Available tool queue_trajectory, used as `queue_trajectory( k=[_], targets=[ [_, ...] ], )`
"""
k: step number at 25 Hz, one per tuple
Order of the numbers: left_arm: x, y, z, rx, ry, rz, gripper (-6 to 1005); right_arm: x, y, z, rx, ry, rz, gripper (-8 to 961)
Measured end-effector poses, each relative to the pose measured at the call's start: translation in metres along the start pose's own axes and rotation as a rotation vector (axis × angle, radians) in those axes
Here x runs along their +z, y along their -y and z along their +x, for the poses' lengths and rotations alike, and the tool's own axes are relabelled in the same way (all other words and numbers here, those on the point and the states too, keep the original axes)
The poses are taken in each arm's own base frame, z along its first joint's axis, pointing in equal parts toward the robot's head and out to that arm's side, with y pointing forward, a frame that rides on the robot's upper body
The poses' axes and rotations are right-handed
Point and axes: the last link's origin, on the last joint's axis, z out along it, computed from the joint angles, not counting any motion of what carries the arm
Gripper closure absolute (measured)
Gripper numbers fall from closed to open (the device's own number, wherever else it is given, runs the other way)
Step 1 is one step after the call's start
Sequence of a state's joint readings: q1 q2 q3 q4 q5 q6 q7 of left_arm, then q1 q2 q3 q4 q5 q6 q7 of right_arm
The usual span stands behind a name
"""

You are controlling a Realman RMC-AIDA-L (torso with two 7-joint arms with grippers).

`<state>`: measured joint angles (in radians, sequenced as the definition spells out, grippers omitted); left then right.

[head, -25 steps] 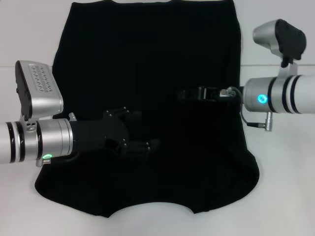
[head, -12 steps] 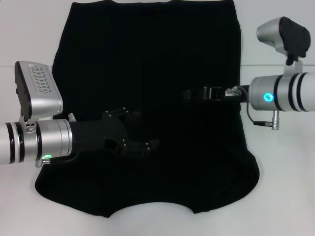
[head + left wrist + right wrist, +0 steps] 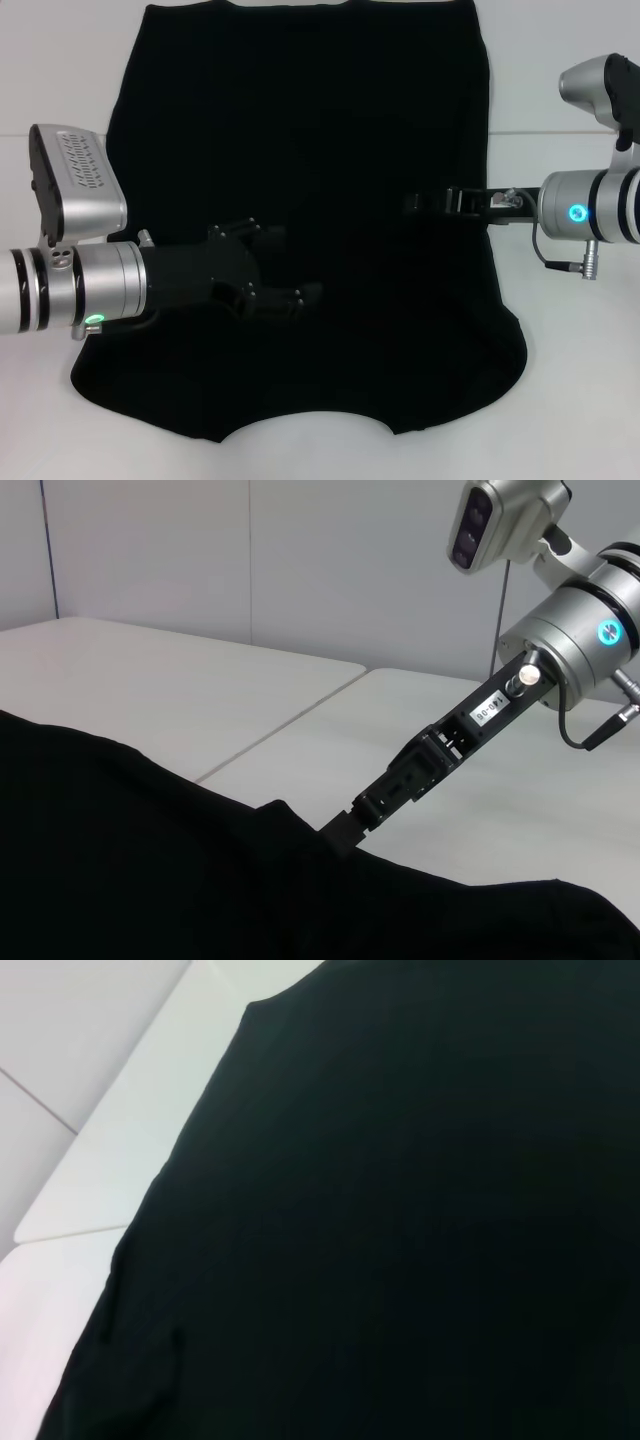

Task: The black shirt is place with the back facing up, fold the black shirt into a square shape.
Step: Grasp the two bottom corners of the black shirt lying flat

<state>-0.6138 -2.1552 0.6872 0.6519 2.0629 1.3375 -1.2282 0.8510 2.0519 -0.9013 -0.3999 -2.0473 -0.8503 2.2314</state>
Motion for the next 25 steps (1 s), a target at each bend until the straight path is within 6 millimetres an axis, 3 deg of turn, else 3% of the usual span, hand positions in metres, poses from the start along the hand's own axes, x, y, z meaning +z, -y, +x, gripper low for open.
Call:
queue_trajectory(
  k=[5, 13, 25],
  targets=[
    [0.001, 0.001, 0.002, 0.001, -0.001, -0.001, 50, 0.005, 0.000, 0.002, 0.000, 0.010, 0.025, 407],
    [0.001, 0.004, 0.002, 0.001, 0.006, 0.020, 50, 0.022, -0.015, 0.002, -0.021, 0.020, 0.044, 407],
    [-0.010, 0.011, -0.006, -0.034, -0.005, 0.082, 49, 0.035, -0.054, -0.016, -0.077, 0.005, -0.050, 407]
  ],
)
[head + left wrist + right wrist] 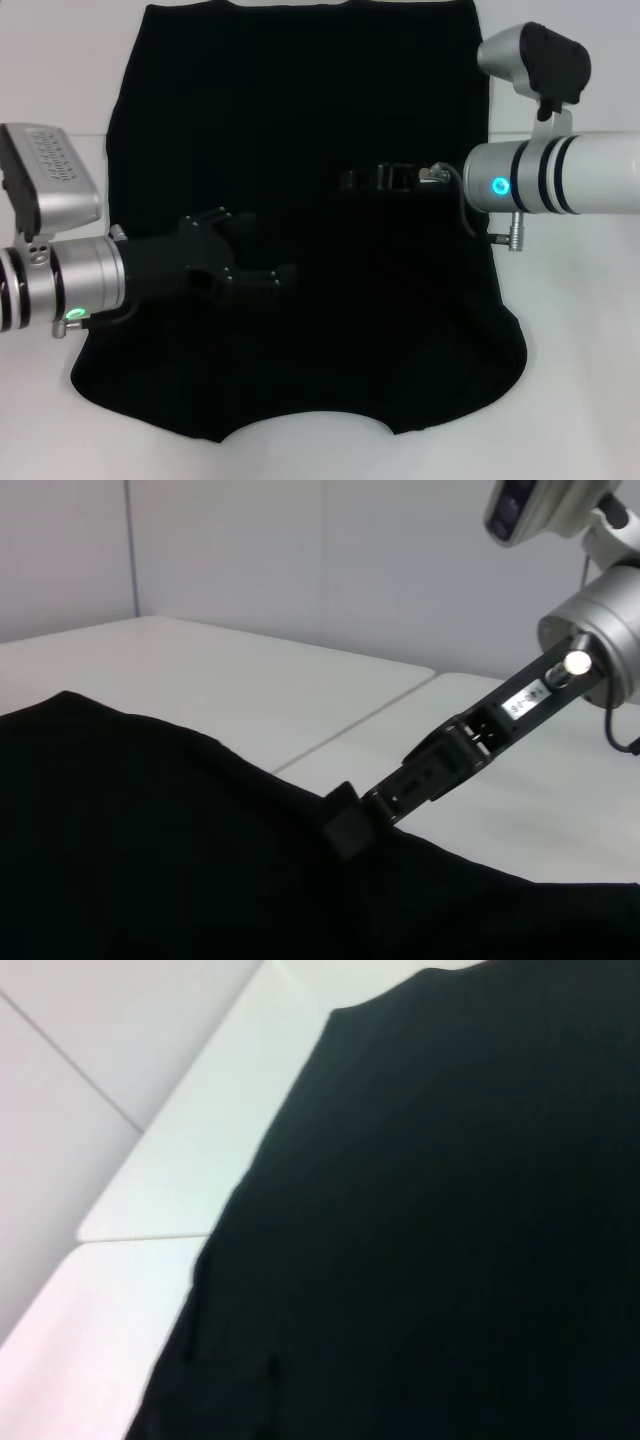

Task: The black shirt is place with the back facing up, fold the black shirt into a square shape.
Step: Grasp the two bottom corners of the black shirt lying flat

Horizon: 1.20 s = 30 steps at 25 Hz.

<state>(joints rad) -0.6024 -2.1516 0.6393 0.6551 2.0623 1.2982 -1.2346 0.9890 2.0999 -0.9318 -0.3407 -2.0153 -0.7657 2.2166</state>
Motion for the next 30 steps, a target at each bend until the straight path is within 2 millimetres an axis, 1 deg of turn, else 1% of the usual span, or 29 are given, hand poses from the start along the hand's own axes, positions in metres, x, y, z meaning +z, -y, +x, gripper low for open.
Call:
queue_trajectory(
  k=[2, 5, 7, 12, 17, 21, 25, 30],
  targets=[
    [-0.005, 0.002, -0.004, -0.020, -0.010, 0.020, 49, 0.000, -0.002, 0.000, -0.005, -0.004, -0.009, 407],
    [-0.007, 0.002, -0.005, -0.027, -0.012, 0.025, 49, -0.001, -0.008, -0.002, -0.020, -0.011, -0.046, 407],
    [-0.008, 0.002, -0.006, -0.029, -0.012, 0.026, 49, -0.003, -0.008, -0.004, -0.023, -0.007, -0.057, 407],
    [-0.009, 0.001, -0.006, -0.032, -0.013, 0.023, 49, -0.009, 0.006, 0.000, 0.001, -0.002, -0.025, 408],
    [-0.012, 0.001, -0.009, -0.028, -0.001, 0.017, 49, -0.017, 0.025, 0.012, 0.038, -0.003, 0.011, 407],
    [-0.014, 0.001, -0.011, -0.029, 0.002, 0.020, 50, -0.020, 0.036, 0.019, 0.056, 0.004, 0.045, 407],
    [-0.014, 0.001, -0.011, -0.029, 0.003, 0.019, 50, -0.019, 0.039, 0.026, 0.056, -0.005, 0.064, 408],
    [-0.014, 0.001, -0.011, -0.028, 0.004, 0.018, 49, -0.017, 0.039, 0.036, 0.053, -0.038, 0.062, 408]
  ],
)
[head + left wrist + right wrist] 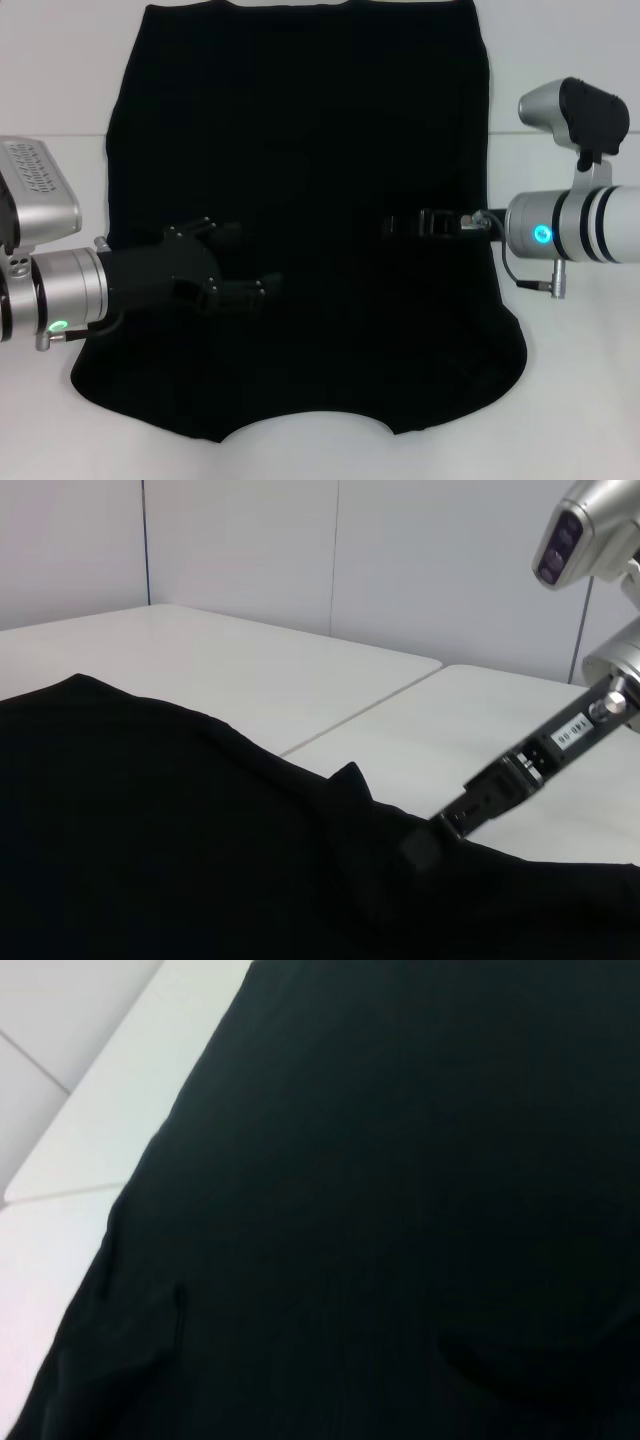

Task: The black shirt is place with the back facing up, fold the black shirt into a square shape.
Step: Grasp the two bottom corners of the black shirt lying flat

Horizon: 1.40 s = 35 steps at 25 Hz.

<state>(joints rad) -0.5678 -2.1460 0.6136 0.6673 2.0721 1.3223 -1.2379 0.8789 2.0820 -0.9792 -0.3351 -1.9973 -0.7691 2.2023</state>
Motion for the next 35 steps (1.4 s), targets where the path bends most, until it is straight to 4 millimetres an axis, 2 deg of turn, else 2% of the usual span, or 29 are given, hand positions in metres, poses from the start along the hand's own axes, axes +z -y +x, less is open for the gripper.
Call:
queue_trajectory(
  k=[11, 22, 29, 35],
  targets=[
    [-0.001, 0.001, -0.001, -0.005, -0.002, 0.006, 49, -0.013, 0.005, 0.016, 0.018, -0.072, -0.076, 407],
    [-0.018, 0.005, -0.013, -0.064, -0.018, 0.070, 50, -0.018, -0.025, 0.009, -0.035, -0.123, -0.226, 408],
    [-0.030, 0.004, -0.019, -0.114, -0.036, 0.082, 50, -0.028, -0.009, 0.005, -0.009, -0.079, -0.199, 407],
    [-0.059, 0.000, -0.022, -0.206, -0.033, 0.063, 57, -0.029, -0.005, 0.005, -0.054, -0.055, -0.191, 420]
  ],
)
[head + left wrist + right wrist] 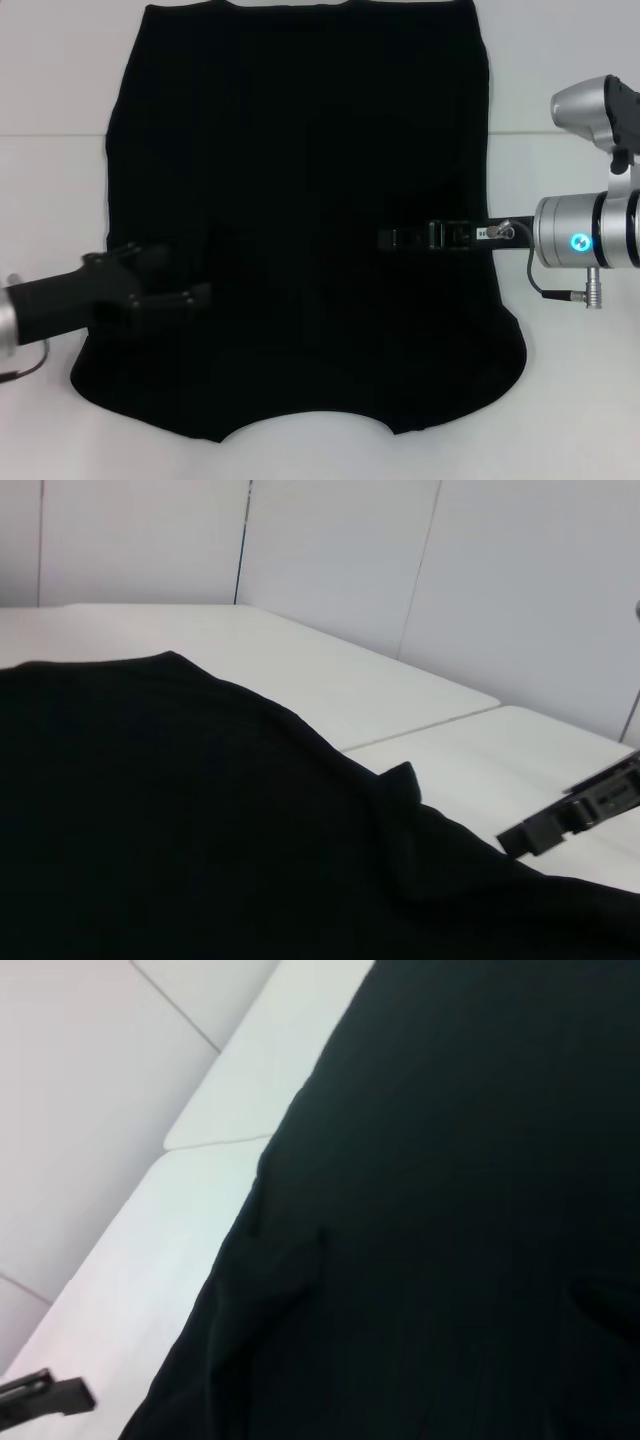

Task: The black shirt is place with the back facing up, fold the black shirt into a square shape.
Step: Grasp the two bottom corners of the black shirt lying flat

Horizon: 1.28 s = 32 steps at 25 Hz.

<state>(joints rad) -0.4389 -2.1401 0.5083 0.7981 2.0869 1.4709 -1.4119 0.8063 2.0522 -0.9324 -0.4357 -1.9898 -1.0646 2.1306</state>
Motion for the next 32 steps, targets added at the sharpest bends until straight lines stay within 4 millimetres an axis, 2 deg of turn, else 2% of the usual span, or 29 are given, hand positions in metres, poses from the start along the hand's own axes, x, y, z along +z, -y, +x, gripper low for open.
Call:
queue_trajectory(
  k=[5, 12, 18, 24, 29, 32],
  targets=[
    [-0.031, -0.003, -0.007, -0.071, 0.096, 0.002, 63, 0.002, -0.001, -0.001, -0.077, 0.009, -0.001, 486],
    [-0.055, 0.001, -0.029, -0.069, 0.173, 0.098, 71, -0.001, 0.002, -0.008, -0.100, 0.058, 0.012, 440],
    [-0.059, 0.013, -0.043, -0.060, 0.237, 0.191, 78, -0.002, 0.003, -0.012, -0.092, 0.081, 0.019, 387],
    [-0.054, 0.016, -0.047, -0.043, 0.248, 0.205, 85, 0.000, 0.000, -0.013, -0.084, 0.105, 0.003, 342],
    [-0.054, 0.020, -0.047, -0.038, 0.250, 0.233, 91, 0.000, 0.000, -0.013, -0.081, 0.109, 0.005, 343],
    [-0.052, 0.020, -0.046, -0.043, 0.248, 0.226, 222, 0.000, 0.000, -0.013, -0.088, 0.110, 0.006, 342]
  ],
)
